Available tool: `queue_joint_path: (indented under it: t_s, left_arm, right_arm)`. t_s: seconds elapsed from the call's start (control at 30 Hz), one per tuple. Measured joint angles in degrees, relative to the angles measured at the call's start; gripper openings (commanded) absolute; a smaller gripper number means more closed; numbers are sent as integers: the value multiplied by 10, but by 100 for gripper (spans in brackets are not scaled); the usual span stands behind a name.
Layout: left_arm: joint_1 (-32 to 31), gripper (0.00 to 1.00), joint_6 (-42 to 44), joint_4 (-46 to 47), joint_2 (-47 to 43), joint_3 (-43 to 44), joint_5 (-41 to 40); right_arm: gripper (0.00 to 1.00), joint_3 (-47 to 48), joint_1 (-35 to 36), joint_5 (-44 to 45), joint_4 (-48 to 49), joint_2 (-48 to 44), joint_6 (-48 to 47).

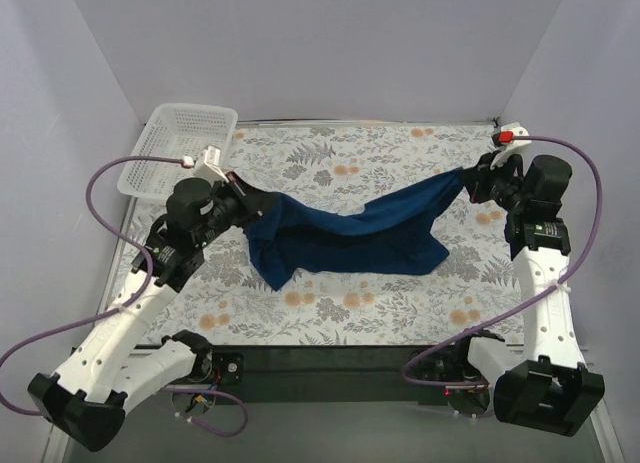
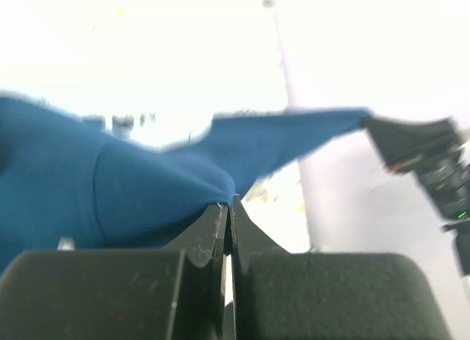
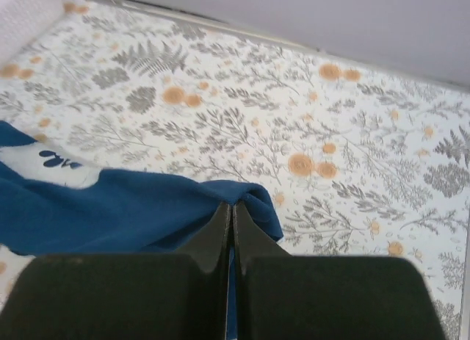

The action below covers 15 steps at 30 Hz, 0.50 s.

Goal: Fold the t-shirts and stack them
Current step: Flatten the tshirt out

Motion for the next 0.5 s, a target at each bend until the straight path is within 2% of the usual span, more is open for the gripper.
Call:
queue_joint_path:
  t_s: [0.1, 0.2, 0.3, 0.37, 0.43, 0.5]
  left_arm:
    - [4, 0, 9, -11, -15, 43, -21]
    - [21, 0, 16, -14, 21, 84, -31]
    - [71, 0, 17, 1, 113, 143, -10]
    - [108, 0, 17, 12, 208, 206, 6]
    - [134, 0, 17, 18, 314, 296, 21]
    - [151, 0, 15, 9, 422, 424, 38]
  right_arm:
    - [1, 36, 0, -30, -10, -19, 24]
    - [1, 75, 7, -45, -5, 14, 70]
    - [1, 129, 33, -38, 5, 88, 115]
    - [1, 188, 65, -21, 3, 165, 137]
    - [1, 257, 91, 0, -3, 233, 154]
    - [1, 356, 112, 18, -15, 306, 168]
